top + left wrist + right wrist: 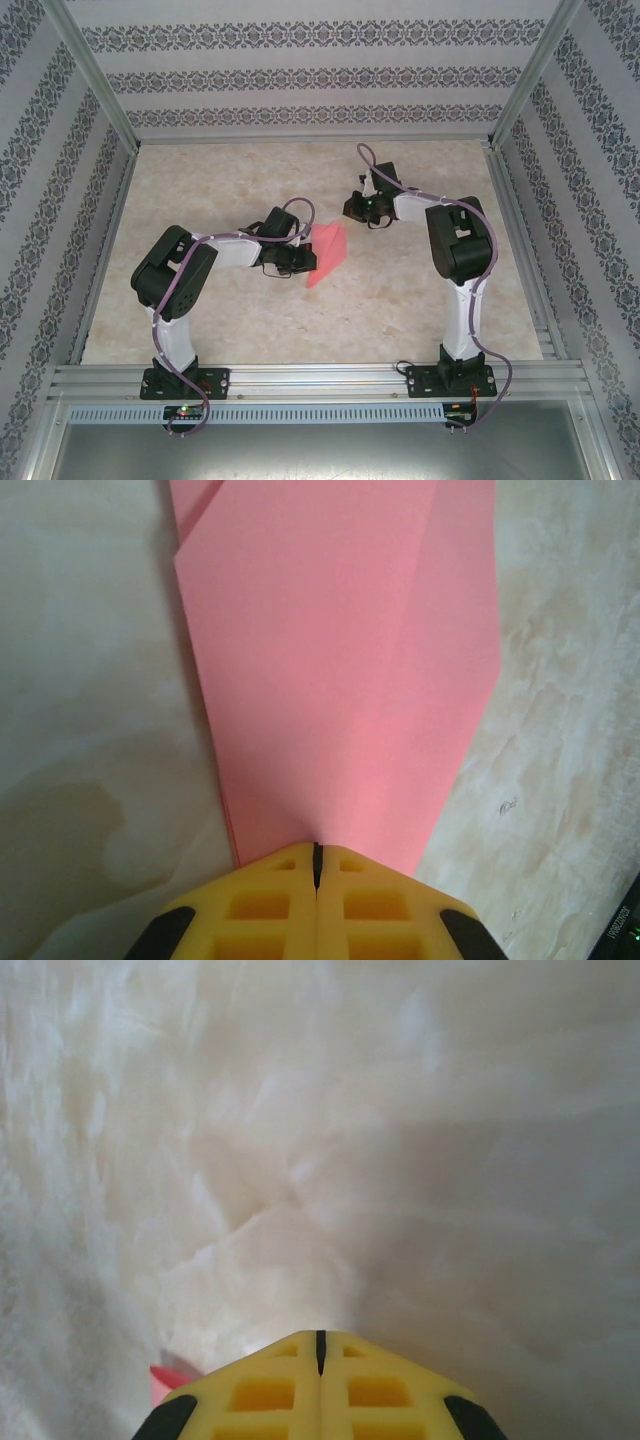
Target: Fold a paper plane with a square sheet of paper (pick it up from the middle)
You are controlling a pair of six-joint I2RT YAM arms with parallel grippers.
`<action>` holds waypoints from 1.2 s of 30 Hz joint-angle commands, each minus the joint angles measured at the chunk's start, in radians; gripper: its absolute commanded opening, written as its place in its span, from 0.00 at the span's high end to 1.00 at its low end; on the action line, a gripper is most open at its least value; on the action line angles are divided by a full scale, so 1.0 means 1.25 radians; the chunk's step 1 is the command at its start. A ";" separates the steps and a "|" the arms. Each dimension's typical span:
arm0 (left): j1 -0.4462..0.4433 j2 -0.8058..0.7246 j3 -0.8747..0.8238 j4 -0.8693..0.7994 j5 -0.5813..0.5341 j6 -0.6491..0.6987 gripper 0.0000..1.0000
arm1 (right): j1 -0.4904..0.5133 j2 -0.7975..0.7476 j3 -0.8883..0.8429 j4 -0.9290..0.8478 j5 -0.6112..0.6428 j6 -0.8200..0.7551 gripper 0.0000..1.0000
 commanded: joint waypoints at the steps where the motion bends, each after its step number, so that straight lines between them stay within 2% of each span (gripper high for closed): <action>1: -0.022 0.070 -0.055 -0.193 -0.040 0.021 1.00 | 0.020 -0.058 -0.027 -0.001 0.025 -0.020 1.00; 9: -0.022 0.071 -0.050 -0.175 -0.041 0.008 1.00 | 0.103 -0.133 -0.191 0.124 -0.061 0.067 1.00; 14: -0.022 0.061 -0.053 -0.169 -0.043 0.006 1.00 | 0.148 -0.124 -0.213 0.132 -0.070 0.100 1.00; 19: -0.022 0.047 -0.050 -0.164 -0.045 0.004 1.00 | 0.161 -0.092 -0.215 0.125 -0.079 0.118 1.00; 25: -0.022 0.021 -0.037 -0.157 -0.039 0.003 1.00 | 0.163 -0.084 -0.227 0.078 -0.039 0.098 1.00; 32: -0.022 -0.055 0.051 -0.162 -0.040 0.023 1.00 | 0.161 -0.068 -0.220 -0.001 0.024 0.054 1.00; 36: -0.022 -0.093 0.072 -0.138 -0.050 0.007 0.90 | 0.160 -0.054 -0.208 -0.039 0.046 0.050 1.00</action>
